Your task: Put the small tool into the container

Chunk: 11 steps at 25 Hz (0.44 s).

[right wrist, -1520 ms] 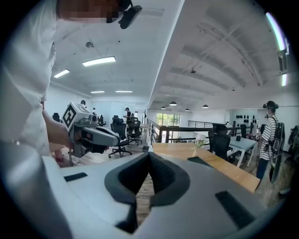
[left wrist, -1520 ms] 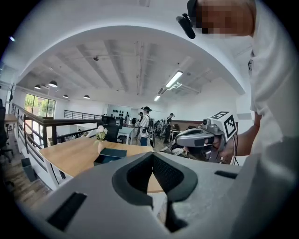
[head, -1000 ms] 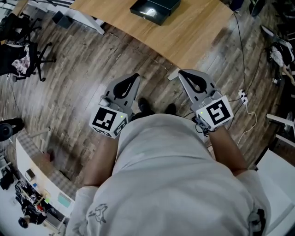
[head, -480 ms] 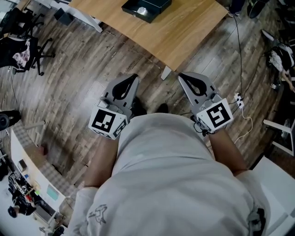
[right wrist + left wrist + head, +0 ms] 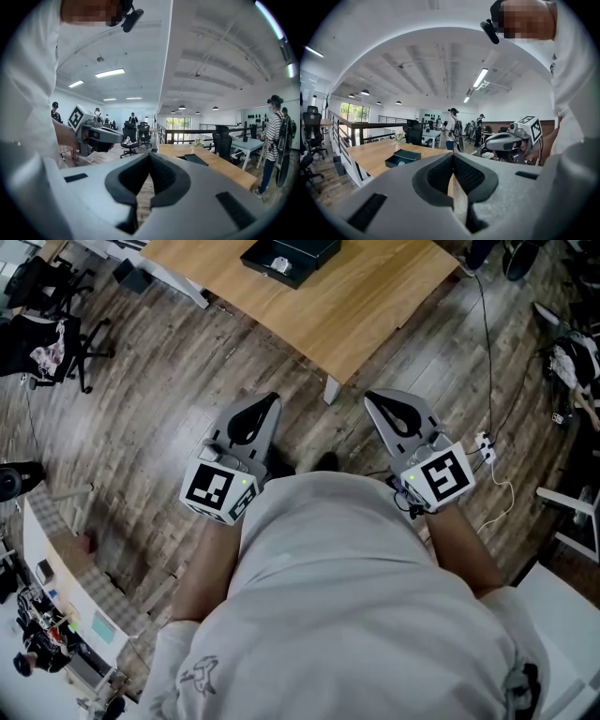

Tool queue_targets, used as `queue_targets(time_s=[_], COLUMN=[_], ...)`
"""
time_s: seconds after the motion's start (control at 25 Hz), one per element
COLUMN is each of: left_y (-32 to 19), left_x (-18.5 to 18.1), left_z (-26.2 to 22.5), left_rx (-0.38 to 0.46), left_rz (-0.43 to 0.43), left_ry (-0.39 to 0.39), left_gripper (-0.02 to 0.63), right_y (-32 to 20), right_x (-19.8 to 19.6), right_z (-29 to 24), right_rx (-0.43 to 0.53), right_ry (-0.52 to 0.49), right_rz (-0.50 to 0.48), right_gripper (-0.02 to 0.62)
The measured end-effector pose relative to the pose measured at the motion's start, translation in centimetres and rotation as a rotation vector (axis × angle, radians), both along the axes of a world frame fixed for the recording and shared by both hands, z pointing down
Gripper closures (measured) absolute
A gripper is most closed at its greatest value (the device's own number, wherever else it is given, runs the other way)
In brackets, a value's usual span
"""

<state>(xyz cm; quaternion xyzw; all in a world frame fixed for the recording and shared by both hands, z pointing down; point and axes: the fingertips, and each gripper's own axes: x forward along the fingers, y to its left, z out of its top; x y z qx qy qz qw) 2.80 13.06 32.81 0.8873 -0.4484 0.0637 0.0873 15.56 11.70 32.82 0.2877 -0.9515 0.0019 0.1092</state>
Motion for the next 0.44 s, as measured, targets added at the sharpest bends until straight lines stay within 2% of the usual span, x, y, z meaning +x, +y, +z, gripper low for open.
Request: queue_targets(time_s=[0.16,0.44], left_y=[-0.05,0.01], left_x=[0.36,0.66], left_z=[-0.21,0.07], left_rx=[-0.015,-0.025], left_rz=[0.002,0.006], left_ry=[0.029,0.012], left_gripper=[0.6,0.6], right_y=[-0.19,-0.04], right_x=[0.57,0.67], right_z=[-0.14,-0.22], right_rx=[0.004,0.0], right_ry=[-0.007,-0.016], right_rz=[-0.001,0.003], right_gripper=[0.591,0.591])
